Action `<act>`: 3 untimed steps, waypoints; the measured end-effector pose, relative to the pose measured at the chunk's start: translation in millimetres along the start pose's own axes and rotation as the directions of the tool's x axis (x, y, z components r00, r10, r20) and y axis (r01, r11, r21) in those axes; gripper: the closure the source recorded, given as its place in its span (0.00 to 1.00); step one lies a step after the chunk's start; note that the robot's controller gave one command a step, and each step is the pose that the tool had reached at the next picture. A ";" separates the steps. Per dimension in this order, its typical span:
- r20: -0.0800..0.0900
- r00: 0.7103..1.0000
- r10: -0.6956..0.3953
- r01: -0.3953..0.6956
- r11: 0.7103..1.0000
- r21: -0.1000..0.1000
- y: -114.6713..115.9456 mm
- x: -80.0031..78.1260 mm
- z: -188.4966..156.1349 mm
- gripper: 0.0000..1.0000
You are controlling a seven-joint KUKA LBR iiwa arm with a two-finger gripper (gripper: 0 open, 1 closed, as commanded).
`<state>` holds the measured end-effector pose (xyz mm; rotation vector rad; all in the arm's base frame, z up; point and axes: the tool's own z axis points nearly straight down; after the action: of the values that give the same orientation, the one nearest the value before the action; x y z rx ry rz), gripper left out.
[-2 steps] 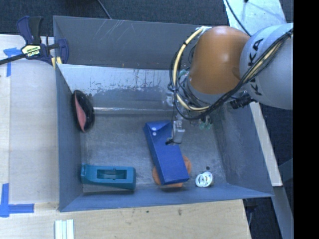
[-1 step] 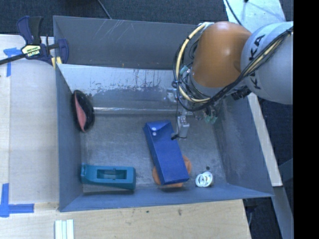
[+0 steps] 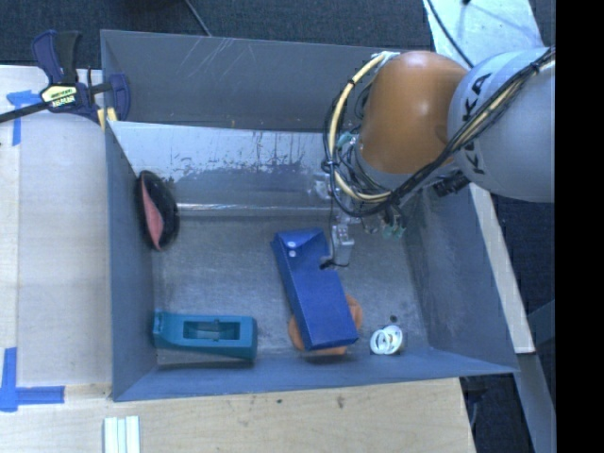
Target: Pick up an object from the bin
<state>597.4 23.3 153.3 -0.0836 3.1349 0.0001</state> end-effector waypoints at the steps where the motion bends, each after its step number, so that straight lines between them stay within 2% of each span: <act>1: -0.002 1.000 0.003 -0.003 1.000 0.000 14.9 -4.3 37.8 0.00; 2: 0.003 0.978 -0.210 0.210 0.978 -0.001 20.8 -11.9 63.4 1.00; 3: 0.003 0.978 -0.210 0.210 0.978 -0.001 20.8 -11.9 63.4 1.00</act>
Offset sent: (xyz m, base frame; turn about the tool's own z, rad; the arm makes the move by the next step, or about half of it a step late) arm 0.0082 0.0214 -0.0662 -0.2141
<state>608.5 44.7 89.9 -0.4136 3.1054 0.0011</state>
